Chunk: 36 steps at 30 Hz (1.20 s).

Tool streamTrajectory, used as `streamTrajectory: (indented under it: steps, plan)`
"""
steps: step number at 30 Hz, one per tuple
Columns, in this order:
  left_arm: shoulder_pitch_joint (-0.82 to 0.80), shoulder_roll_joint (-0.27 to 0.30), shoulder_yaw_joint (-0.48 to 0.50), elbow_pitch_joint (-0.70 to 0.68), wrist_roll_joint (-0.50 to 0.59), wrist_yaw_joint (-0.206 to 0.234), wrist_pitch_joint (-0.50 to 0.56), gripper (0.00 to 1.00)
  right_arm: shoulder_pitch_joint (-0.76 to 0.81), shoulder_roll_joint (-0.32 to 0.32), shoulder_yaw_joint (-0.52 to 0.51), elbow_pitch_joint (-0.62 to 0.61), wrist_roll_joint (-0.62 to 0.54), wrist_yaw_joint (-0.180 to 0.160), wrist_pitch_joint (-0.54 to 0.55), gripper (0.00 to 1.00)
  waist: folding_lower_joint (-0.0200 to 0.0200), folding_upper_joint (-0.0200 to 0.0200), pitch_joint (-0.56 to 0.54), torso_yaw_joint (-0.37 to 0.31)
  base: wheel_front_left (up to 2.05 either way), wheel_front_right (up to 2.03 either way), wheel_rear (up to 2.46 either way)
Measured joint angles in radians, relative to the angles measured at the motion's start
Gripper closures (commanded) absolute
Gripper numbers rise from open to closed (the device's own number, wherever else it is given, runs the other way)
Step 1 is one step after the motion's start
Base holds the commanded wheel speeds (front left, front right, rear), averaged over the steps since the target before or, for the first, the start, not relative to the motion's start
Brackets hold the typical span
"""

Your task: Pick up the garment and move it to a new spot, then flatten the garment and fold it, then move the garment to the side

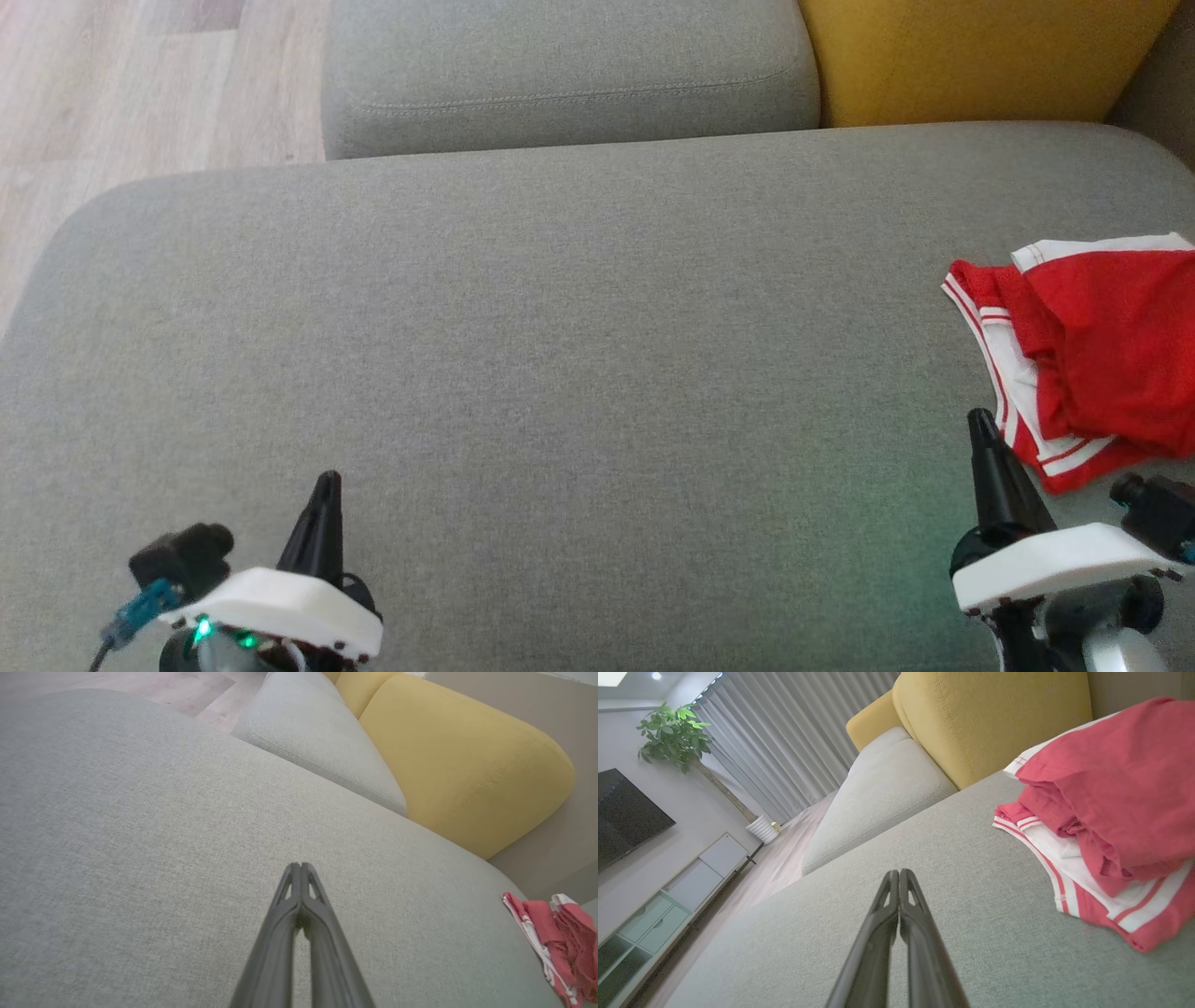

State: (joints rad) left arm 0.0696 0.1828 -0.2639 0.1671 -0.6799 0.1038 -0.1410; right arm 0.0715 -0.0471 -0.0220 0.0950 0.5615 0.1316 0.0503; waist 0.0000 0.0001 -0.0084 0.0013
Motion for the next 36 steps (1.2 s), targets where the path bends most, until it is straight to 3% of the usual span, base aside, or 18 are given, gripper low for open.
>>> streamTrajectory:
  steps: [36]
  plan:
    - [-0.043,-0.041,0.119,0.040,-0.389,-0.091,0.088,1.00,-0.046,-0.002,-0.030,0.071,0.432,0.000,0.012,1.00,0.0000,0.0000,0.005,-0.001,0.00,0.00,0.00]
